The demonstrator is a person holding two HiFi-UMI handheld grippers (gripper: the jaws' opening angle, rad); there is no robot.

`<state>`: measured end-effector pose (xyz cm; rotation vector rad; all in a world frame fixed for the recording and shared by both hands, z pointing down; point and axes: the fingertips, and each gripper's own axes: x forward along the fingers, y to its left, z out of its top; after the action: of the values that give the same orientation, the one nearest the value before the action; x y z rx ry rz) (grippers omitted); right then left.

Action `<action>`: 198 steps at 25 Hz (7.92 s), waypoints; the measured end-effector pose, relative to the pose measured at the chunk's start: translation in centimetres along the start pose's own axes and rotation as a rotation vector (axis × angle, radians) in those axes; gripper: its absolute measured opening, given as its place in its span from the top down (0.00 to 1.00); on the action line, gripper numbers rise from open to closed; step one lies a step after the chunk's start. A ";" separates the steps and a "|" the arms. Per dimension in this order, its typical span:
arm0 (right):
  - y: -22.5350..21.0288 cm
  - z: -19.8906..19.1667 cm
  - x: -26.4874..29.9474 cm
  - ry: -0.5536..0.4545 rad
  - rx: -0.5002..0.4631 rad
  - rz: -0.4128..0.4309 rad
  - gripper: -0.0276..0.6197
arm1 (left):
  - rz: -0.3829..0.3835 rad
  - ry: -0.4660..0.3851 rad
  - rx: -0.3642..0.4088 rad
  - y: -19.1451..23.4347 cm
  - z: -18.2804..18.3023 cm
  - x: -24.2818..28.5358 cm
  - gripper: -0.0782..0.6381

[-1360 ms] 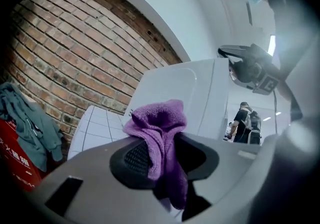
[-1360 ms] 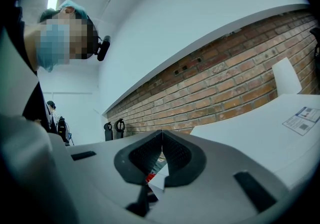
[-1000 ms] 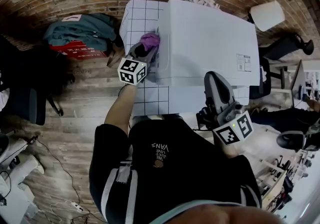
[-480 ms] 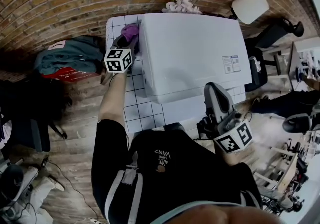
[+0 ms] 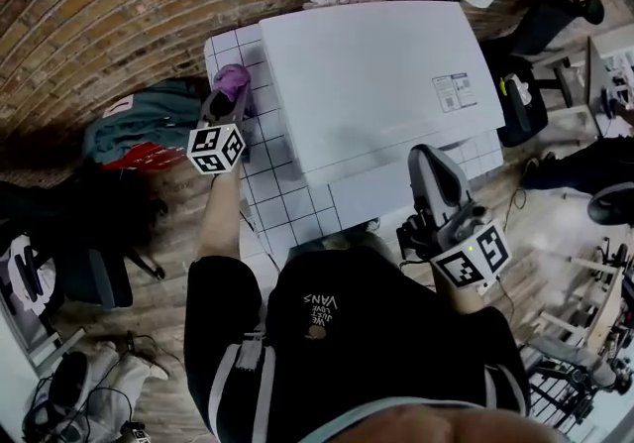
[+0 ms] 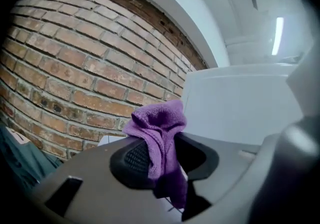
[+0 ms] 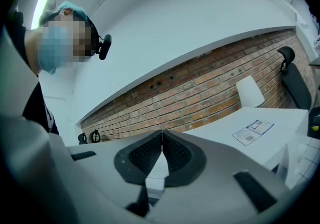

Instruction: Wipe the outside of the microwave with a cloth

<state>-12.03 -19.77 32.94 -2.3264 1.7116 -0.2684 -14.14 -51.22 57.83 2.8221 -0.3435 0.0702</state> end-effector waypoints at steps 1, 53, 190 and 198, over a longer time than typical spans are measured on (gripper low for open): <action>0.0 0.1 -0.3 -0.006 0.004 0.005 0.96 | -0.001 -0.004 0.014 -0.4 0.2 -1.3 0.71; -39.1 7.2 -31.2 -0.104 0.060 -0.073 0.96 | -0.285 -0.055 0.056 -63.6 -3.4 7.0 0.71; -60.4 10.0 -2.7 0.355 0.086 0.599 0.96 | 0.395 -0.948 -1.137 -40.4 -7.1 36.2 0.71; -55.3 8.8 -3.0 0.378 0.101 0.728 0.96 | 0.375 -0.972 -1.199 -47.9 -10.4 30.1 0.71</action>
<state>39.96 -0.45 41.01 -1.4989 2.5080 -0.6503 26.50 -10.54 56.59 1.4018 -0.7650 -1.0549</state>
